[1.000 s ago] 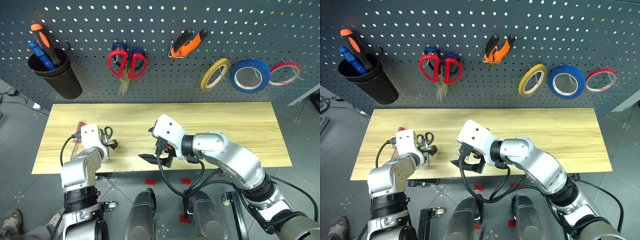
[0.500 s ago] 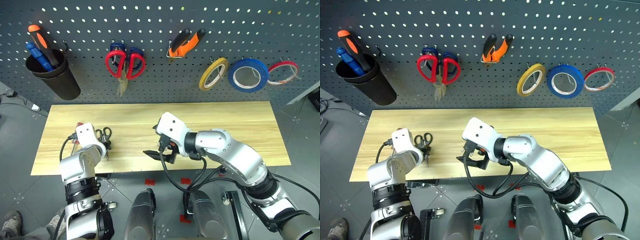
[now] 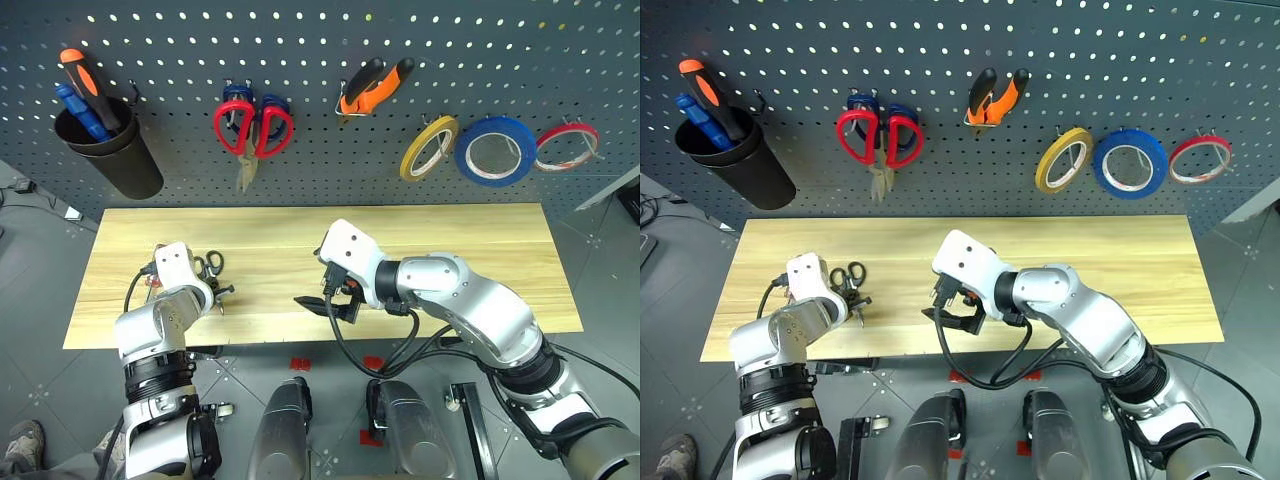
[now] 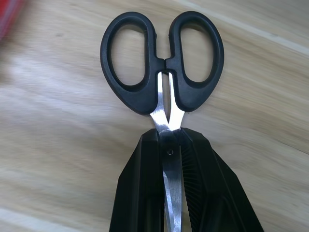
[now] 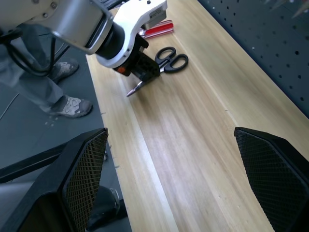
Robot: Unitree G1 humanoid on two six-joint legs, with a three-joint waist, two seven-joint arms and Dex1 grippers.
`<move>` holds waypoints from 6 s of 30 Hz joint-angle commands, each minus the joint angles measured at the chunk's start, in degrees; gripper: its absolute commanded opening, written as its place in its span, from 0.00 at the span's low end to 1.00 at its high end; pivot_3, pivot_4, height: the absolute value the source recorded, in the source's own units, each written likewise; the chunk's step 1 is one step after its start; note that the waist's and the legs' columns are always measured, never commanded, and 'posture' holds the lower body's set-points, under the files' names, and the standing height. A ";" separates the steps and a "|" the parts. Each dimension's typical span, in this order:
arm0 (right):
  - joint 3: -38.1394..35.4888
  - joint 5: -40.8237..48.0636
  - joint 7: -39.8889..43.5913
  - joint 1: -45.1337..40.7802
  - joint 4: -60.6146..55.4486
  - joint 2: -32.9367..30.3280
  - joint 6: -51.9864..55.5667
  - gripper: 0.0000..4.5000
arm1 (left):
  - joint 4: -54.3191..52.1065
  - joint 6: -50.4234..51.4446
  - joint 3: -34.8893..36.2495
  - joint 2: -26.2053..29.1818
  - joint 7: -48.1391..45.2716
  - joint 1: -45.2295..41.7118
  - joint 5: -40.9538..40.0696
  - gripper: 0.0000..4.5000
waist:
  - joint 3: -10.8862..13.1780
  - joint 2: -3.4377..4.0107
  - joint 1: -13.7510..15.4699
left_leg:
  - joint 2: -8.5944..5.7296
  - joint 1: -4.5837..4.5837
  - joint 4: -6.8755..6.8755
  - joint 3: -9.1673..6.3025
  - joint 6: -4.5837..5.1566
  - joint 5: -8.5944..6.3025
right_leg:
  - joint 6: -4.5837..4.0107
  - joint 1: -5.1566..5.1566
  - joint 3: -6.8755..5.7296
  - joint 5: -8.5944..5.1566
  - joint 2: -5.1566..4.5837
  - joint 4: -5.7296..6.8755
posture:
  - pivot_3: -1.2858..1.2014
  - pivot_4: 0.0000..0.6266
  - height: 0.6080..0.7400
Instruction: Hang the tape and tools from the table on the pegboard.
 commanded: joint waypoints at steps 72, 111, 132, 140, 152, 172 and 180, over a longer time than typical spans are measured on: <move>-13.68 -3.69 1.06 10.36 -1.27 -0.11 -35.22 1.00 | -28.21 -39.94 -23.18 -0.82 0.40 4.93 28.95 0.05 | -0.23 -0.20 -0.25 | -0.01 -0.06 0.12 -0.09 -0.03 0.17 | -0.08 0.04 -0.12 0.05 0.02 0.15 | 0.48 0.47 1.00; -5.89 1.24 -9.87 3.82 -7.74 9.73 9.60 1.00 | -10.74 -16.15 -0.75 9.17 -7.96 10.60 8.34 0.99 | -0.34 -0.19 -0.53 | -0.03 0.06 0.15 -0.35 0.02 0.42 | -0.26 -0.14 -0.15 0.15 0.09 0.89 | 0.49 0.61 1.00; -1.43 2.14 -11.37 -4.48 -1.85 16.78 11.57 1.00 | 6.12 -16.38 1.26 14.71 -3.09 3.40 6.68 0.99 | 0.11 -0.18 -1.00 | 0.01 0.04 -0.07 -0.33 0.05 0.40 | -0.27 -0.20 -0.16 0.14 0.08 0.61 | 0.48 0.65 1.00; -0.50 4.40 -5.18 -1.34 -3.06 16.90 -2.31 1.00 | 4.73 -15.02 -0.06 14.93 -3.15 5.63 6.34 0.99 | 0.12 -0.16 -0.89 | 0.01 0.00 -0.22 -0.35 0.04 0.39 | -0.27 -0.18 -0.22 0.14 0.07 0.33 | 0.49 0.65 1.00; 0.19 2.52 -5.10 -3.54 0.64 17.42 -5.44 1.00 | 14.94 -19.75 -2.16 15.65 -2.85 -0.56 7.61 0.99 | 0.56 -0.16 -0.77 | 0.02 -0.04 -0.26 -0.36 0.04 0.39 | -0.29 -0.15 -0.26 0.15 0.06 0.16 | 0.49 0.68 1.00; 1.69 1.99 -8.19 -7.80 0.52 18.25 -2.04 1.00 | 25.24 -25.42 -0.13 15.75 1.11 -2.43 6.27 0.99 | 1.74 -0.18 -0.92 | 0.03 -0.07 -0.79 -0.28 -0.18 0.52 | -0.29 -0.23 -0.33 0.15 0.02 -0.25 | 0.49 0.71 1.00; 1.71 1.36 -8.34 -9.03 0.83 17.02 -1.89 1.00 | 28.37 -27.23 0.99 14.91 3.50 -3.37 5.28 0.99 | 1.75 -0.17 -0.94 | 0.02 -0.07 -0.81 -0.28 -0.19 0.52 | -0.29 -0.23 -0.34 0.15 0.02 -0.28 | 0.48 0.71 1.00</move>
